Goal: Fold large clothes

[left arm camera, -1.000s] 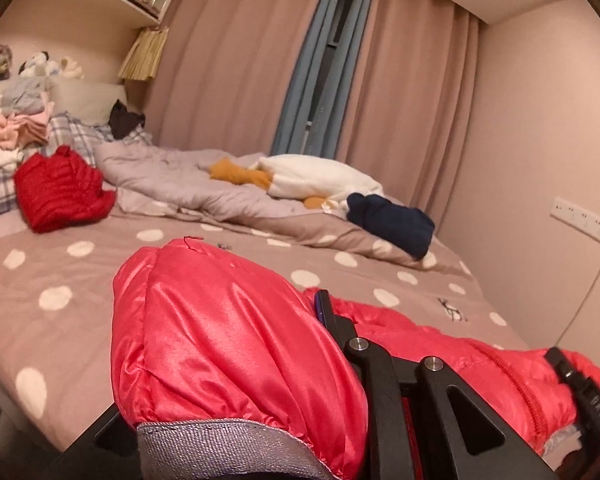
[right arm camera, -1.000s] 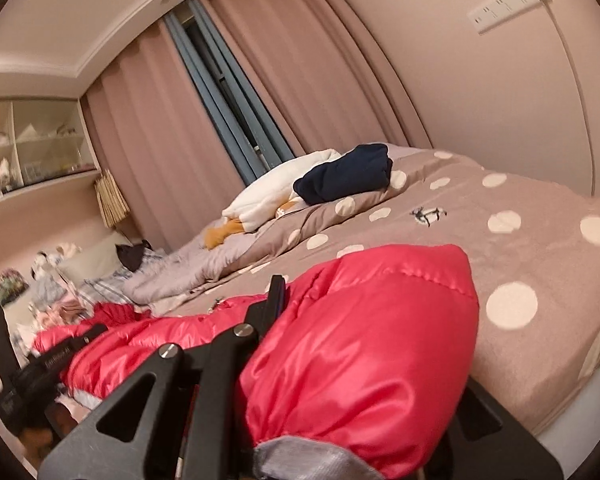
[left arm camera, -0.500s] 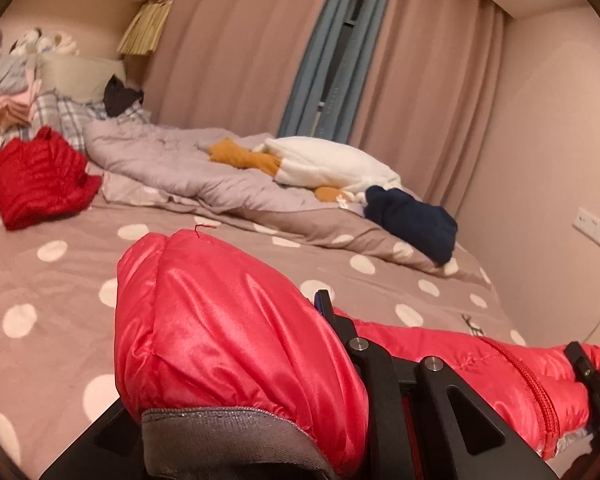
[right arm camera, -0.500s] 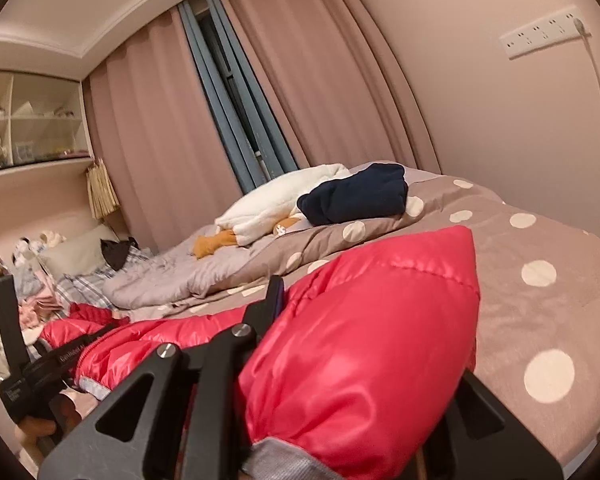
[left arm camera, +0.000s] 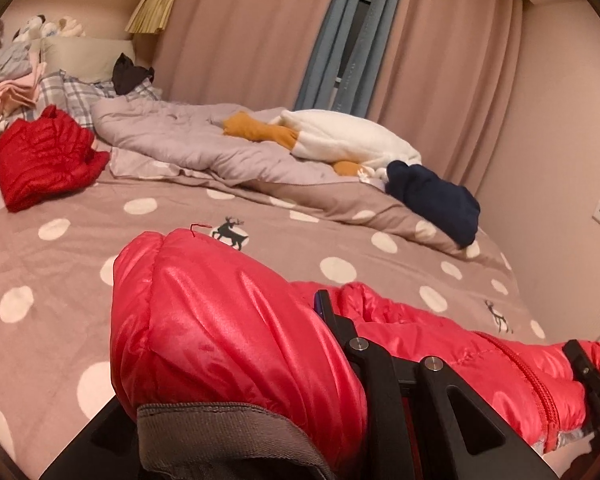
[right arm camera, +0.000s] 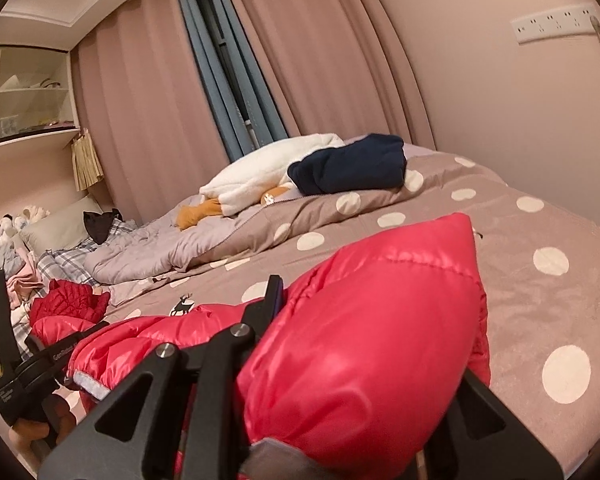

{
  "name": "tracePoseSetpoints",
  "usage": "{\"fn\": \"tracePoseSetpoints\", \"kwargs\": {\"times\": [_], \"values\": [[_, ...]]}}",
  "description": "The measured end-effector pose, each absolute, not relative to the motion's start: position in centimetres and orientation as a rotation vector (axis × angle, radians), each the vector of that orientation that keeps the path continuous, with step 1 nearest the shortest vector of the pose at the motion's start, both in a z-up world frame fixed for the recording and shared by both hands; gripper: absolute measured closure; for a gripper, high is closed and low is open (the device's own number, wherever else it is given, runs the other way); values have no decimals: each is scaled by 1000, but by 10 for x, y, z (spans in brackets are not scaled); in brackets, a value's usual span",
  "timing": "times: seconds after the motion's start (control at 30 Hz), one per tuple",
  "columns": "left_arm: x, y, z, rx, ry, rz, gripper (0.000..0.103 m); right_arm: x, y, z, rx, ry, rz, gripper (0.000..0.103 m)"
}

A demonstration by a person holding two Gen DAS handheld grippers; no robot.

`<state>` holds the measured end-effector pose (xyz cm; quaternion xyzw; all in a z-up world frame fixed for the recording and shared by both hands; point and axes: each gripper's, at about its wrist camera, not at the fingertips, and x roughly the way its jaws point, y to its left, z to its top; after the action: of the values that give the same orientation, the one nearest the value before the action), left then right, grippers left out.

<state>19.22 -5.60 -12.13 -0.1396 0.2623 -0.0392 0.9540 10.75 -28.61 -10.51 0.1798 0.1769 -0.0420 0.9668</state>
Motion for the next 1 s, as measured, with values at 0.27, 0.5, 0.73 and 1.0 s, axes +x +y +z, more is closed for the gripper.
{"fn": "tracePoseSetpoints", "kwargs": {"times": [0.27,0.5,0.73,1.0], "values": [[189,-55,-118,-283,542,-82,76,106,-282,-103,343,368,-93,78],[184,-48,-114,-341,524,-128,58,103,-282,-103,356,364,-79,75],[181,-46,-110,-324,515,-122,58,97,-277,-101,351,360,-66,73],[176,-34,-105,-353,501,-105,58,96,-273,-103,397,380,1,73]]}}
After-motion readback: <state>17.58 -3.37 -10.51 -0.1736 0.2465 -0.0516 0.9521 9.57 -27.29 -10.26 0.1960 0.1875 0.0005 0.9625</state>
